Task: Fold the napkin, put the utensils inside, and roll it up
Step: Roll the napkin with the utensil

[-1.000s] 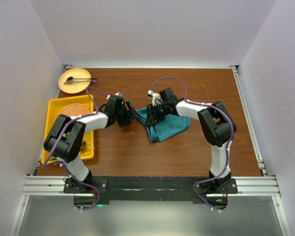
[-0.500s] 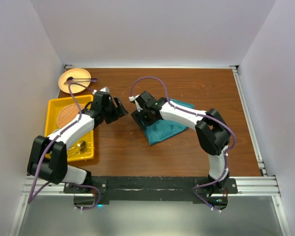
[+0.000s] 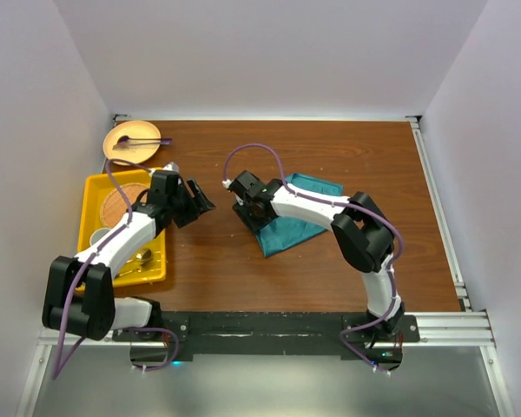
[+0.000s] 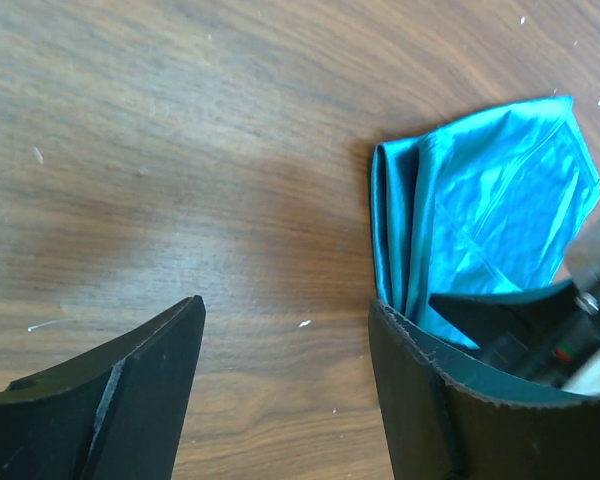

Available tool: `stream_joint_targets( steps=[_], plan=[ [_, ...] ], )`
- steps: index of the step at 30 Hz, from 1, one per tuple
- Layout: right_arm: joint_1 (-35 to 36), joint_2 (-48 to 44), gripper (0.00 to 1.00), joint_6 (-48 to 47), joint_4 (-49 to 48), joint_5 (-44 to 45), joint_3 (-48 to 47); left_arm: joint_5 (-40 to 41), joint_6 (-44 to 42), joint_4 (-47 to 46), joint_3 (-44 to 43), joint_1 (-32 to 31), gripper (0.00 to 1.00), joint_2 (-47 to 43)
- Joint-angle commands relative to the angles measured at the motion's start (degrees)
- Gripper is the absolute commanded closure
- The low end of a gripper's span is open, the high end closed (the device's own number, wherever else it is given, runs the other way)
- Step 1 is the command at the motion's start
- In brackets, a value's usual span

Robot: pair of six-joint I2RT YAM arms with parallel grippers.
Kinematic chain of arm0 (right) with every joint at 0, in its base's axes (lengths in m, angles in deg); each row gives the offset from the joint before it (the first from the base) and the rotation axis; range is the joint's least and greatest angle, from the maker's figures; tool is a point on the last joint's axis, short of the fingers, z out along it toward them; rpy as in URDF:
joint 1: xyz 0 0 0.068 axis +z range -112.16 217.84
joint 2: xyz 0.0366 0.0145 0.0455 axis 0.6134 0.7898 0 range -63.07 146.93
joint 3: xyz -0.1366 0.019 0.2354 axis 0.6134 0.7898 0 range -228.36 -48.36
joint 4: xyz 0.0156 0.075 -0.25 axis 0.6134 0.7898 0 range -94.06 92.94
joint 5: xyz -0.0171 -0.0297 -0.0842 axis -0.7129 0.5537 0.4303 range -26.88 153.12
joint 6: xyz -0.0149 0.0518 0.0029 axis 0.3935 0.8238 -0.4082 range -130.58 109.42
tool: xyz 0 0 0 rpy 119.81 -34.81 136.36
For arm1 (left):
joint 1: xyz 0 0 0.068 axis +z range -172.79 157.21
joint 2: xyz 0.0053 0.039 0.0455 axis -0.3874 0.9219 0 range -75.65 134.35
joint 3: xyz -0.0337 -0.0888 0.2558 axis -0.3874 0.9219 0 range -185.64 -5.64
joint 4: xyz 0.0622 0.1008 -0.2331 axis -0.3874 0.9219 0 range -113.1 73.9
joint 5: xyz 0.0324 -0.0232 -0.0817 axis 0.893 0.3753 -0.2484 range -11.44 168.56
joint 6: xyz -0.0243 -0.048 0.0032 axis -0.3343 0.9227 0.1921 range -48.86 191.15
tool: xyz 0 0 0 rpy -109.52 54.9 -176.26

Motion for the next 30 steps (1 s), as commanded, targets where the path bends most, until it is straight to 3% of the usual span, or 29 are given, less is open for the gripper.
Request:
stream_joint_targets(
  steps=[1, 19, 30],
  plan=[
    [0.87, 1.24, 0.59, 1.07, -0.81, 1.19, -2.80, -1.67, -0.63, -2.30, 1.34, 0.47, 0.29, -1.22],
    [2.71, 2.38, 0.57, 1.25, 4.02, 4.36, -9.04, -3.78, 0.07, -4.77, 3.27, 0.65, 0.30, 0.45],
    [2.71, 5.20, 0.59, 1.33, 2.00, 4.45, -7.46, -4.93, -0.28, -5.03, 3.54, 1.70, 0.30, 0.28]
  ],
)
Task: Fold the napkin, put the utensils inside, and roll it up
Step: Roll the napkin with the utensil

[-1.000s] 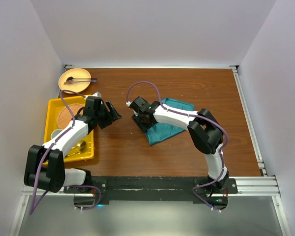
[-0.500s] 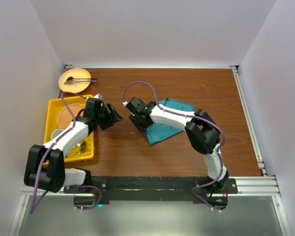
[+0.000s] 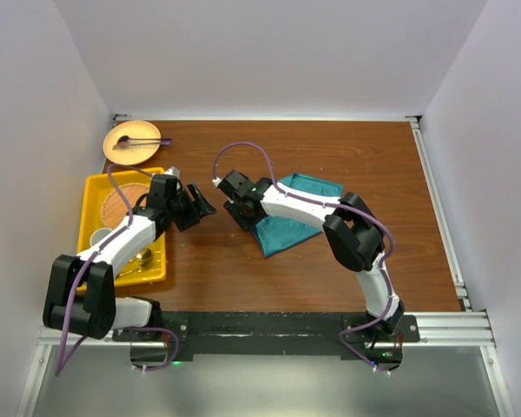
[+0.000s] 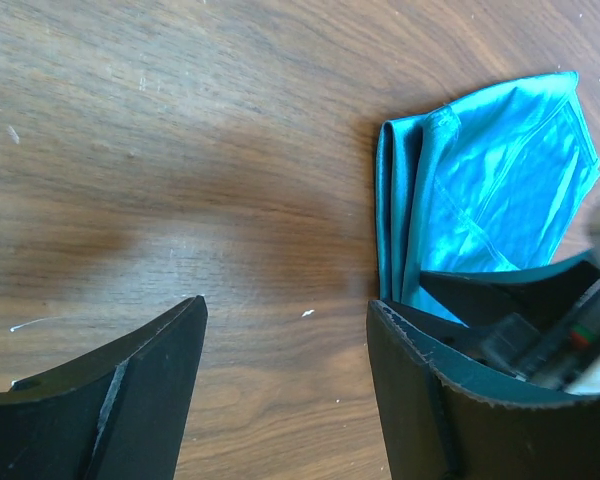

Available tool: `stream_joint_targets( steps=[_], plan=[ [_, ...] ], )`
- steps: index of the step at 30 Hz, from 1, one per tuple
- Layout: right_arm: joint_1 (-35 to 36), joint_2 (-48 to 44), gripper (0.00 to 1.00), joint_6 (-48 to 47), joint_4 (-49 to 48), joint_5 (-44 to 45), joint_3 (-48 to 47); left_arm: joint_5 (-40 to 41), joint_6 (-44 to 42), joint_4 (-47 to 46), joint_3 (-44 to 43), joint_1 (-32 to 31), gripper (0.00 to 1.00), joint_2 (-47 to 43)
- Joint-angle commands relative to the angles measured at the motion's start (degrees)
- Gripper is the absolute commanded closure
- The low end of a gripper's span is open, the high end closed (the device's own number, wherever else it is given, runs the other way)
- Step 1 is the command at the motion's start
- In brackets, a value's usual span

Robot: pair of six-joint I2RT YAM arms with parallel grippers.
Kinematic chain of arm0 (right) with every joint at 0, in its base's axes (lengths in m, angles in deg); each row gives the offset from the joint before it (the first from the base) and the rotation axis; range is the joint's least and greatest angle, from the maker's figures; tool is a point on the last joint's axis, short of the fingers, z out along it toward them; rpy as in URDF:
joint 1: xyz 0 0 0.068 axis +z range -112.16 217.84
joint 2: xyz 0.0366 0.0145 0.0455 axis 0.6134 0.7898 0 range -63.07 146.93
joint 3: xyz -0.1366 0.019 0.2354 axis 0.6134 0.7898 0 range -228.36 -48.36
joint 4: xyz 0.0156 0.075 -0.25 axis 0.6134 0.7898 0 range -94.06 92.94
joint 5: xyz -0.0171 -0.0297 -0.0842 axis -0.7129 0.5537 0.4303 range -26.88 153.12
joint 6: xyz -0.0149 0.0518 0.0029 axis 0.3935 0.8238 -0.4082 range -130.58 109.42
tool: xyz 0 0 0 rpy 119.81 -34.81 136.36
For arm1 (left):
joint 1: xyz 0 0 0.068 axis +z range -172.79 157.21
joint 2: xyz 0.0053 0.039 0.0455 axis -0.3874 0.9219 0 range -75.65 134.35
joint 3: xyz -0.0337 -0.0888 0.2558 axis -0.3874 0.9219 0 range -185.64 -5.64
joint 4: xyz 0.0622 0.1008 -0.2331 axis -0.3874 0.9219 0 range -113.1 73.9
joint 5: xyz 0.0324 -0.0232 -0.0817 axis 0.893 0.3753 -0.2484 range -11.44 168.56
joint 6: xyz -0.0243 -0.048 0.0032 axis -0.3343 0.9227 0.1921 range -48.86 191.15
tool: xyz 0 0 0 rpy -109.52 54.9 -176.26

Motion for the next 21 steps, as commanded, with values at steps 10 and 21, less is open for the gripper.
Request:
stream_joint_targets(
  steps=[10, 21],
  plan=[
    [0.22, 1.86, 0.62, 1.23, -3.06, 3.50, 3.43, -1.15, -0.32, -1.79, 0.65, 1.18, 0.30, 0.30],
    [0.13, 1.25, 0.97, 2.19, -6.66, 2.71, 6.87, -3.68, 0.12, -4.25, 2.50, 1.36, 0.25, 1.96]
  ],
)
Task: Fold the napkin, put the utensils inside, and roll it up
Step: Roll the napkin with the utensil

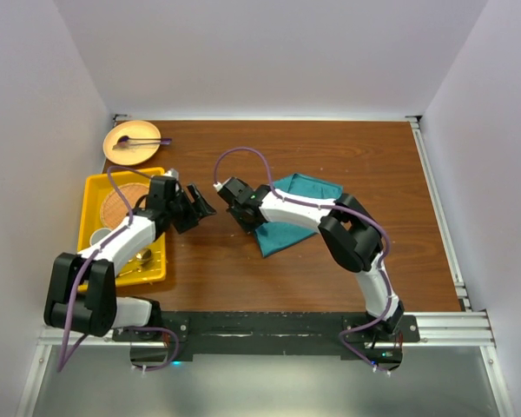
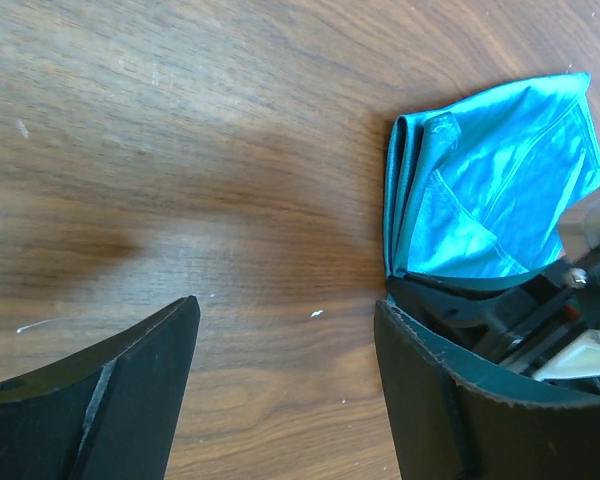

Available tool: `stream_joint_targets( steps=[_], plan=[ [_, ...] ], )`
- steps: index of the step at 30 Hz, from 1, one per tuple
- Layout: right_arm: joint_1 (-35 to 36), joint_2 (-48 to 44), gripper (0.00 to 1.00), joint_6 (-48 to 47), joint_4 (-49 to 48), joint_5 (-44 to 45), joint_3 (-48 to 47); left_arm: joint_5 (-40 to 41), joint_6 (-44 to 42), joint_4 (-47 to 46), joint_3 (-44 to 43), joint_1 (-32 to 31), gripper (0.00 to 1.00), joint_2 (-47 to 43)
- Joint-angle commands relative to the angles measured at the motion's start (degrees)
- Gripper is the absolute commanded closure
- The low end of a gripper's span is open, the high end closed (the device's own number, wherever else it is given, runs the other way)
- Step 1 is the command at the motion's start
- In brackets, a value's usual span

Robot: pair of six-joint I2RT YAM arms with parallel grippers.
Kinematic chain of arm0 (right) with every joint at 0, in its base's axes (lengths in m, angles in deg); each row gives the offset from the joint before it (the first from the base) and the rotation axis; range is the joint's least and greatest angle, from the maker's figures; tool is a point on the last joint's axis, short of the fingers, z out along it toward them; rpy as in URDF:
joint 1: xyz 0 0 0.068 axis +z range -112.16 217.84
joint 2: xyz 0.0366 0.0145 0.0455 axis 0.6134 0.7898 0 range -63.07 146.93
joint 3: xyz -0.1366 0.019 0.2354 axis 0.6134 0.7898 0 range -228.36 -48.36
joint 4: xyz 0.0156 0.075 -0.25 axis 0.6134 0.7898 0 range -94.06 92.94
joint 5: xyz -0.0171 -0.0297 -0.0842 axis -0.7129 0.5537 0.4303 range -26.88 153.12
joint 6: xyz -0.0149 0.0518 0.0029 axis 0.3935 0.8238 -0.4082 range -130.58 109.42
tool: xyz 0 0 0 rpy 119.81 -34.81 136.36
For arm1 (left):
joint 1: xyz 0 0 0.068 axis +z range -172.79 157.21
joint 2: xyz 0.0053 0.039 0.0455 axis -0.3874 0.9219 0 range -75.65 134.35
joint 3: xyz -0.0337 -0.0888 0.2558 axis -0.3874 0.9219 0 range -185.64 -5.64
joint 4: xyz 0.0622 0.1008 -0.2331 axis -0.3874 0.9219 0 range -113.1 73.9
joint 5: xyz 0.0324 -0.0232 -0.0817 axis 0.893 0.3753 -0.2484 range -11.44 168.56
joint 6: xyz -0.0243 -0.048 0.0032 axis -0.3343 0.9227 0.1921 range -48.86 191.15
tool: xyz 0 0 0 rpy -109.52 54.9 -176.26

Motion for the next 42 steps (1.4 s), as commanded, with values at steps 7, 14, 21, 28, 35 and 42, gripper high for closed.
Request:
stream_joint_targets(
  steps=[7, 14, 21, 28, 35, 42],
  plan=[
    [-4.36, -4.52, 1.00, 2.00, -6.06, -16.57, 4.60, -13.47, 1.50, -14.29, 3.14, 0.24, 0.29, 6.71],
    [-13.23, -8.40, 1.00, 4.64, -13.54, -34.08, 11.01, -15.85, 3.96, -19.57, 3.93, -2.57, 0.32, 11.10],
    [-17.90, -9.63, 1.00, 5.87, -18.29, -40.78, 15.15, -17.17, 10.37, -26.60, 2.62, -8.36, 0.32, 16.20],
    [-19.31, -10.33, 1.00, 7.10, -21.19, -44.73, 16.29, -15.41, 14.86, -27.58, 0.34, -9.08, 0.34, 17.61],
    [-22.64, -11.73, 1.00, 8.59, -22.86, -49.04, 17.61, -15.76, 14.86, -27.75, -1.95, -9.08, 0.39, 18.14],
    [-25.46, -9.63, 1.00, 9.03, -25.40, -54.22, 18.67, -16.64, 15.30, -25.64, -5.99, -10.30, 0.41, 21.92]
  ],
)
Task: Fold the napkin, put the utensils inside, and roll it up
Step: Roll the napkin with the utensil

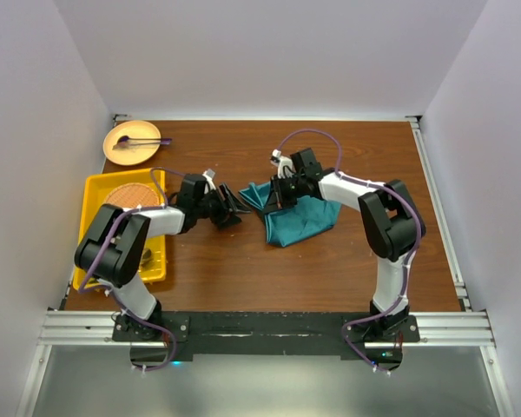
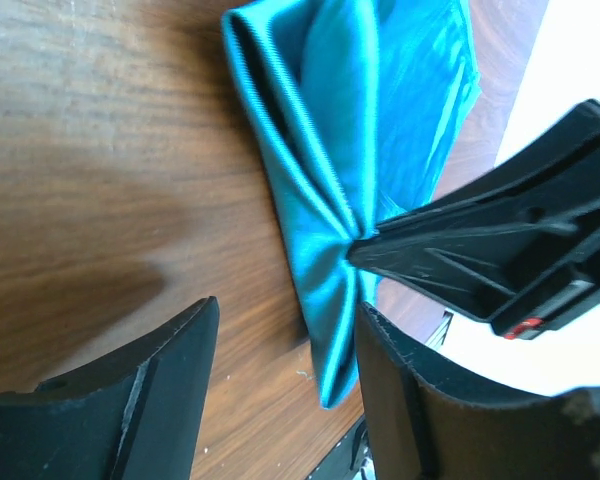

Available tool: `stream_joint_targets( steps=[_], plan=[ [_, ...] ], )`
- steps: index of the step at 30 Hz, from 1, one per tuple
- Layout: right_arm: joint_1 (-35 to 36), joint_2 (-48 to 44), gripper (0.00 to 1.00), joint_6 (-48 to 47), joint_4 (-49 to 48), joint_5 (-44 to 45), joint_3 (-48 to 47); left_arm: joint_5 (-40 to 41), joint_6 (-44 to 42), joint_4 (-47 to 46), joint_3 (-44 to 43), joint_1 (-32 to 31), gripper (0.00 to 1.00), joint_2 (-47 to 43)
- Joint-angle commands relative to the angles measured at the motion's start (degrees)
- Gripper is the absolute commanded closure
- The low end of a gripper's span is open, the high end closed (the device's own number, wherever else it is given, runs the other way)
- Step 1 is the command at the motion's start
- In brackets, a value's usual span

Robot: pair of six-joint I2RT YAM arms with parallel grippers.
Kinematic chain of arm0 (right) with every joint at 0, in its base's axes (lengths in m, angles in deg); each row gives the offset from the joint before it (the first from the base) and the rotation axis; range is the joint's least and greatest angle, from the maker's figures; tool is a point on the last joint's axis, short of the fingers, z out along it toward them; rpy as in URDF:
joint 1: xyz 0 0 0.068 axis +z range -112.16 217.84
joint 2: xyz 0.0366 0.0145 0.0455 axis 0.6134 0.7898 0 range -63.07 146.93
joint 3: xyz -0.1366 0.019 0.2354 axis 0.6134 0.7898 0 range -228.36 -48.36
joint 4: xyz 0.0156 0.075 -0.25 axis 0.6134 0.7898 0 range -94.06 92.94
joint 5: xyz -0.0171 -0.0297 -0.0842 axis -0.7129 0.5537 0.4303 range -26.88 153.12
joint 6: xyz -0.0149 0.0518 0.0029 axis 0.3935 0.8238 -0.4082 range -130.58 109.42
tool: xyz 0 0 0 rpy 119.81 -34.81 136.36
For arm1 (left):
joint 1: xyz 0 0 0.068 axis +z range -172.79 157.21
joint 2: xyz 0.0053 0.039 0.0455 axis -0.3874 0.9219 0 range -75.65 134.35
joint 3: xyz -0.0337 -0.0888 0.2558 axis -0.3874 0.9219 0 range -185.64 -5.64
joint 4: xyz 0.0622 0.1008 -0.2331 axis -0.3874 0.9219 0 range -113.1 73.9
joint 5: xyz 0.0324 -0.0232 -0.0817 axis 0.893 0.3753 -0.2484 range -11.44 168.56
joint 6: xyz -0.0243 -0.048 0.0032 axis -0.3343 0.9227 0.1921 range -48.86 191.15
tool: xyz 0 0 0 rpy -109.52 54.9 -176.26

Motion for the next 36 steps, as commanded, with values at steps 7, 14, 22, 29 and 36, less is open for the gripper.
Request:
stream_joint_targets(
  steps=[7, 14, 22, 29, 36],
  plan=[
    [-3.18, 1.77, 1.00, 0.02, -4.58, -6.94, 1.56, -0.53, 1.67, -0.72, -7.50, -2.16, 0.56, 5.56],
    [-4.94, 3.88, 1.00, -2.09, -4.23, -8.43, 1.64, -0.44, 1.58, -0.90, -10.23, -3.39, 0.66, 8.91],
    [-6.17, 5.64, 1.00, -4.02, -3.79, -8.17, 2.08, -0.79, 0.96, -1.07, -13.47, -4.88, 0.72, 11.72],
    [-6.52, 6.87, 1.00, -4.72, -4.06, -7.64, 2.61, -0.97, 0.96, -1.60, -15.94, -5.50, 0.76, 14.27],
    [-6.52, 7.22, 1.00, -4.99, -3.79, -7.29, 2.96, -0.18, 0.26, -1.60, -18.40, -5.76, 0.79, 17.61]
  ],
)
